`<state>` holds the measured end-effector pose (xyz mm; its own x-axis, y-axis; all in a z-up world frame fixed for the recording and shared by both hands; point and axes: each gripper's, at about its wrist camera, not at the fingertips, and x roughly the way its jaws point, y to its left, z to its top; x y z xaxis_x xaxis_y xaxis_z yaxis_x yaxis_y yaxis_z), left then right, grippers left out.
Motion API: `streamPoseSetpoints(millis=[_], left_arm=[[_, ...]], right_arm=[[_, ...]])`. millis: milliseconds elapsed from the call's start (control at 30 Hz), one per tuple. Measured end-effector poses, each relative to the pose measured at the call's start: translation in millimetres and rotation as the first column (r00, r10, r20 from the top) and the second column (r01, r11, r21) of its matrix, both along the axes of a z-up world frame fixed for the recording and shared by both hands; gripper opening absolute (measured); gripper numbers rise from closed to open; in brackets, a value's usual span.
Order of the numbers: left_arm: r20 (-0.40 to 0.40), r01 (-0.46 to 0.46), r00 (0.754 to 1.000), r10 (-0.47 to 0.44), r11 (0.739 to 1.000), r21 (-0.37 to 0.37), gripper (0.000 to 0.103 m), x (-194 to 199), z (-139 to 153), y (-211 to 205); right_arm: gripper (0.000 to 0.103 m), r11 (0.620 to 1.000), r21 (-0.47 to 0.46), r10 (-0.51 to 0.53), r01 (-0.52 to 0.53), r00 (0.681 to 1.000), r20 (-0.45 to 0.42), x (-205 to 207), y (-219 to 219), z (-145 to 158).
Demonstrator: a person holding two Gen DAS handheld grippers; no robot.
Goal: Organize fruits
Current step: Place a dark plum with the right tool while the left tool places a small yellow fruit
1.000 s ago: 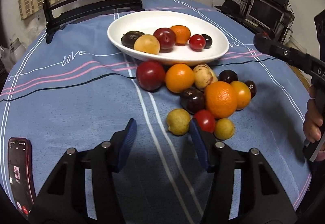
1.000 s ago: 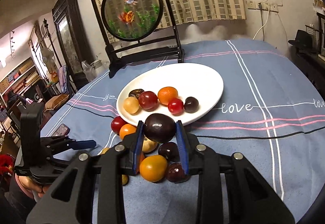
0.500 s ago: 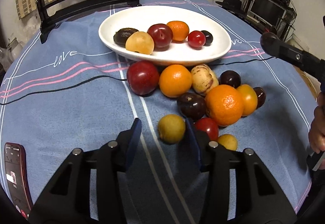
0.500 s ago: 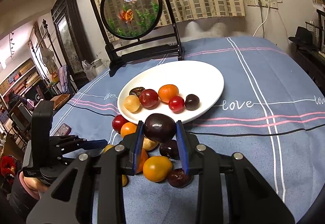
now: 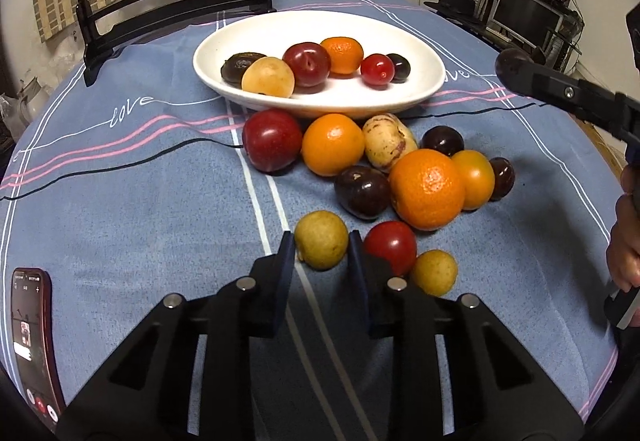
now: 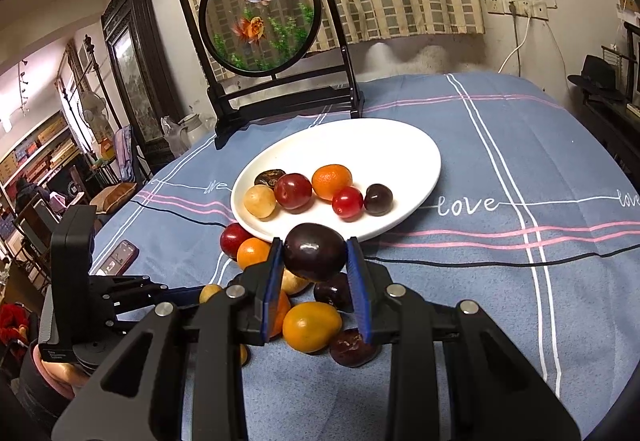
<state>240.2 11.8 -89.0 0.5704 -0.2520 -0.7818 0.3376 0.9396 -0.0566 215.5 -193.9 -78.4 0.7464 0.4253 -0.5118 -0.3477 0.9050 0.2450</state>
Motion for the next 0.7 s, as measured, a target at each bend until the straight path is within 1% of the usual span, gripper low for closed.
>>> streamPoseSetpoints(millis=[133, 233, 267, 333, 400, 500, 567, 633, 700], left_arm=[[0.000, -0.006, 1.000, 0.006, 1.000, -0.015, 0.028, 2, 2, 0], [0.018, -0.008, 1.000, 0.008, 0.999, -0.033, 0.027, -1, 6, 2], [0.026, -0.010, 1.000, 0.012, 0.999, -0.047, 0.027, -1, 9, 4], [0.047, -0.021, 0.999, 0.026, 0.995, -0.101, 0.027, -1, 18, 11], [0.063, -0.034, 0.997, 0.043, 0.989, -0.147, 0.027, 4, 28, 15], [0.091, -0.055, 0.993, 0.072, 0.982, -0.182, 0.027, 23, 47, 11], [0.103, -0.064, 0.991, 0.087, 0.975, -0.212, 0.027, 44, 61, 4], [0.117, -0.074, 0.988, 0.099, 0.977, -0.202, 0.027, 66, 70, -6], [0.122, -0.094, 0.986, 0.116, 0.980, -0.174, 0.027, 89, 72, -16]], right_arm=[[0.032, 1.000, -0.007, -0.008, 0.008, 1.000, -0.003, 2, 0, -1], [0.032, 1.000, -0.005, -0.017, 0.018, 1.000, 0.006, 1, -2, 0], [0.032, 1.000, 0.000, -0.019, 0.019, 1.000, 0.009, 1, -4, 1], [0.032, 1.000, 0.009, -0.015, 0.015, 1.000, 0.010, 3, -5, 1], [0.032, 1.000, -0.008, -0.013, 0.014, 1.000, 0.013, 9, -2, 2], [0.032, 1.000, -0.019, -0.017, 0.017, 1.000, 0.015, 30, 3, 5], [0.032, 0.999, -0.021, -0.028, 0.028, 0.999, 0.021, 44, 3, 7], [0.032, 0.998, -0.030, -0.060, 0.061, 0.998, 0.031, 65, 2, 9], [0.032, 0.995, -0.033, -0.091, 0.091, 0.996, 0.012, 88, -1, 6]])
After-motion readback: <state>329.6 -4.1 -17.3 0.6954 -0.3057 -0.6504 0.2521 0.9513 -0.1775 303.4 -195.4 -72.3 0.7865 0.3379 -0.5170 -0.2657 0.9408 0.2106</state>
